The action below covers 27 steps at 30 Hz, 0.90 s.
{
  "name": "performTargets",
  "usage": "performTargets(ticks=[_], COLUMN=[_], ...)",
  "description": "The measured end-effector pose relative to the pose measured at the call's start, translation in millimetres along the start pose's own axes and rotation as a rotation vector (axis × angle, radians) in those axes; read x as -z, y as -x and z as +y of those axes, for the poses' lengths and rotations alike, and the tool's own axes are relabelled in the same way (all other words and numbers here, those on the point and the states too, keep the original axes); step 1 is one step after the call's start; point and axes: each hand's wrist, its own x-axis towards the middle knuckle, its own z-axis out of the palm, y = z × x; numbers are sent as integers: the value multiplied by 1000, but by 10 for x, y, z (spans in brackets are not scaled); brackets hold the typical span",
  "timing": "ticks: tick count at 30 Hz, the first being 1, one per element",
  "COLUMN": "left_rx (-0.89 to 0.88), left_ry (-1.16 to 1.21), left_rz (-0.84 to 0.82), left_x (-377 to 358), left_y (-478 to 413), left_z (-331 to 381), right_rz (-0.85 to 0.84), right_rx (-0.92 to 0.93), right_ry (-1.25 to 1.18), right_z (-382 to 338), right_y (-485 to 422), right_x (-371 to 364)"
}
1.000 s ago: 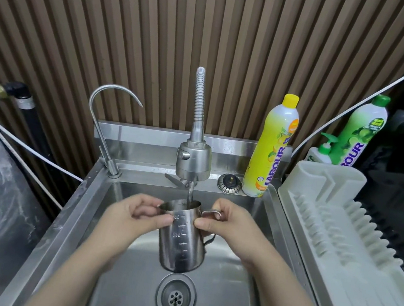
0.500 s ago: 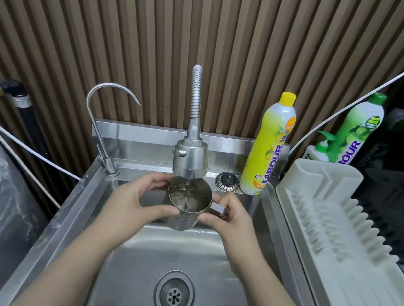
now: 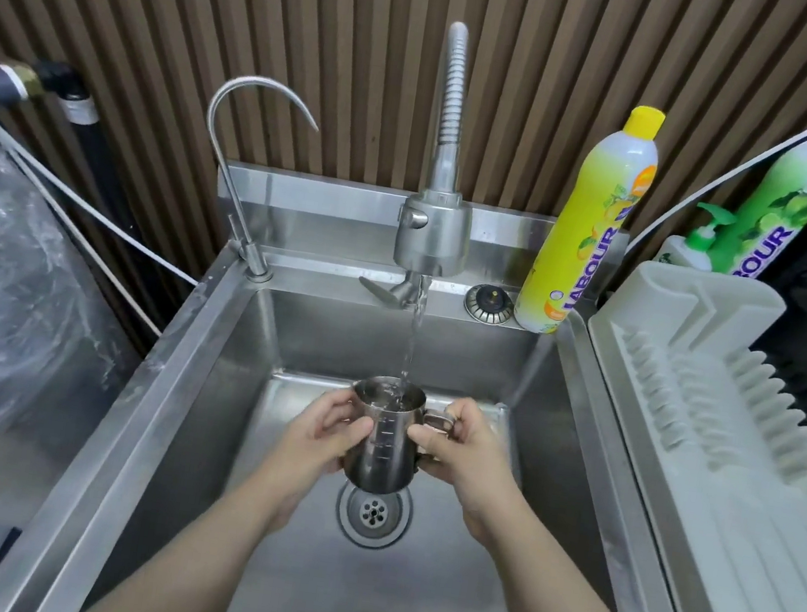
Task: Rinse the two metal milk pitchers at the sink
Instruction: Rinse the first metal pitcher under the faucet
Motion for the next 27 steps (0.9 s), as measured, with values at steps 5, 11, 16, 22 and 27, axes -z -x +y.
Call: performTargets(ticks=[5,11,16,22,27], left_rx=[335,534,484,274,62], left_ry=[12,-63,-45,-117,-98], left_rz=[-1,-25,-88,-246,-182], left_x=[-21,26,44,-53,-365], left_y=[-5,88,207,357,174], left_z=[-447,-646,-655,-565,-300], right_rz=[10,-11,67,135,253], right_rx=[-346,-565,-618,-525,-131], right_ry=[128,216,206,168,56], right_z=[442,600,556,413,11], right_y=[33,137,172,313,489], right_x=[92,52,62,156,340])
